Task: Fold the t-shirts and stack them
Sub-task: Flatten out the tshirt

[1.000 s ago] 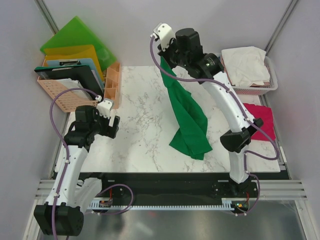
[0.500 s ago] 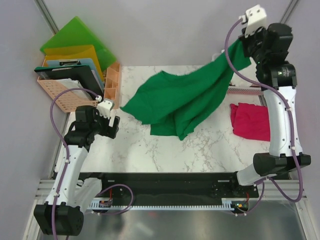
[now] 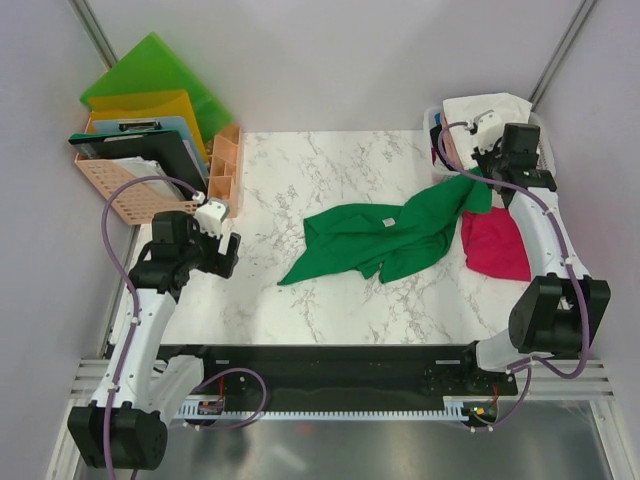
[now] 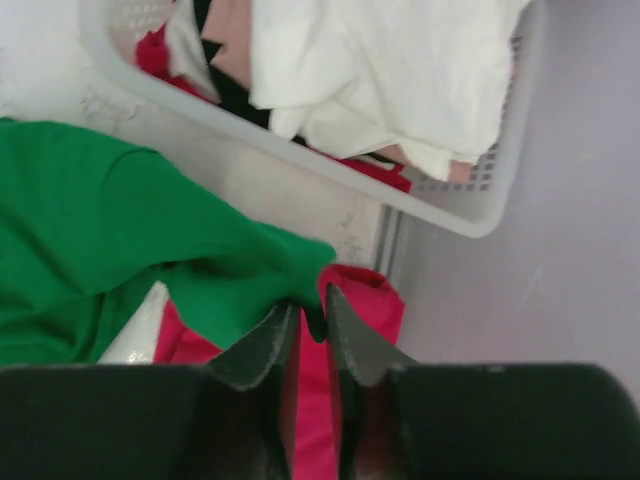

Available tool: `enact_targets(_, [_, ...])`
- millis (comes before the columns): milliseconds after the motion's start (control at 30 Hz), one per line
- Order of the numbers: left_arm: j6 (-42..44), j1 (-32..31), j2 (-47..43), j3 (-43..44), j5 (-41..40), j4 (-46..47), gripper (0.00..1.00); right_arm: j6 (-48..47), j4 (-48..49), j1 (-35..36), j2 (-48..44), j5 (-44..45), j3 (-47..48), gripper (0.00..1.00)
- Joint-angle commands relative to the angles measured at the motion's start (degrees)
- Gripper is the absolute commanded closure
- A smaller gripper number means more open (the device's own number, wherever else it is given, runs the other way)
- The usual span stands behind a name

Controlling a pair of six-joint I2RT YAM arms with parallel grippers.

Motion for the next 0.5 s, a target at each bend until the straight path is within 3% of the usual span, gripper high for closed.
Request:
enact_targets(0, [0.7, -0.2, -0.1, 0.8, 1.8, 0.0, 0.0, 0.5, 6.7, -0.9, -3.2, 0.0, 0.4, 0.73])
enact_targets(33, [1.1, -0.2, -0.2, 0.8, 2.7, -0.4, 0.0, 0.4, 7.0, -0.9, -3.3, -0.1, 0.0, 0.65])
enact_targets(67, [1.1, -0.3, -0.2, 0.7, 4.4, -0.8, 0.0, 0.4, 7.1, -0.9, -3.6, -0.3, -0.1, 0.48])
enact_targets(167, [2.8, -1.4, 1.8, 2.1, 18.2, -4.9, 0.0, 0.8, 7.4, -0.8, -4.1, -0.3, 0.1, 0.36])
enact_targets(367, [2.8, -4.5, 12.6, 9.4, 35.4, -7.9, 0.0, 0.7, 7.4, -0.8, -6.0, -0.8, -1.2, 0.32])
enact_targets(467, [2.4, -8.2, 20.1, 11.3, 38.5, -9.1, 0.0, 0.7, 7.4, -0.9, -6.9, -1.2, -2.5, 0.32])
